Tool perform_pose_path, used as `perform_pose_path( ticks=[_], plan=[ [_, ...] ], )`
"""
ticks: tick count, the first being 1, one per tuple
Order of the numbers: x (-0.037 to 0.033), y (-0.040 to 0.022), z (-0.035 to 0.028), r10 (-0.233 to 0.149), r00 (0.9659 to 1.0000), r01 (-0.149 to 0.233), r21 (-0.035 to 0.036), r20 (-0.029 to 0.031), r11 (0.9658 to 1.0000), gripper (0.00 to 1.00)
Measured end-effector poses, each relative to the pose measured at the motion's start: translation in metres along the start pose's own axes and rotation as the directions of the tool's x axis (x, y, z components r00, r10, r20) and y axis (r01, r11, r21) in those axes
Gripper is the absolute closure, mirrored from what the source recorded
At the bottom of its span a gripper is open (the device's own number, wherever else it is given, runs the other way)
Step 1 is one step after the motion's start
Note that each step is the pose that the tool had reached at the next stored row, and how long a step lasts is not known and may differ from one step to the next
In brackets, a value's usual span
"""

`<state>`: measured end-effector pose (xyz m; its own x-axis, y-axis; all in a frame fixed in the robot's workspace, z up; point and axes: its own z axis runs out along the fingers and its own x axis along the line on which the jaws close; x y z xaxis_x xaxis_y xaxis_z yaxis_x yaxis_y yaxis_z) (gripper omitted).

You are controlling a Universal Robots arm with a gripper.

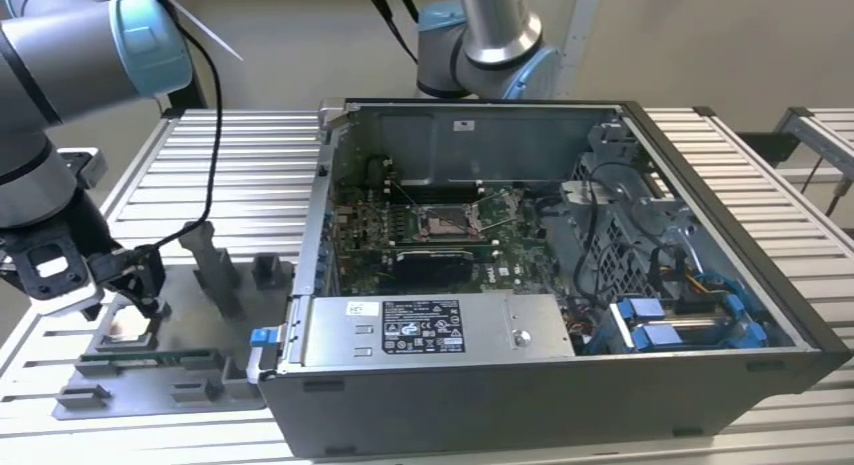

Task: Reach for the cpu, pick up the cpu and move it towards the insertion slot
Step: 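Pick up the cpu and move it towards the insertion slot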

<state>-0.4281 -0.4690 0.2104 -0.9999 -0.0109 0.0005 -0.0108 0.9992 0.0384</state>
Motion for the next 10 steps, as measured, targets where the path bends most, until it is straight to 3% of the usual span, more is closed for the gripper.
perform_pose_path(
  ticks=[10],
  plan=[
    [0.0017, -0.0006, 0.015, 0.0, 1.0, 0.0, 0.0001, -0.0001, 1.0, 0.0]
  ],
)
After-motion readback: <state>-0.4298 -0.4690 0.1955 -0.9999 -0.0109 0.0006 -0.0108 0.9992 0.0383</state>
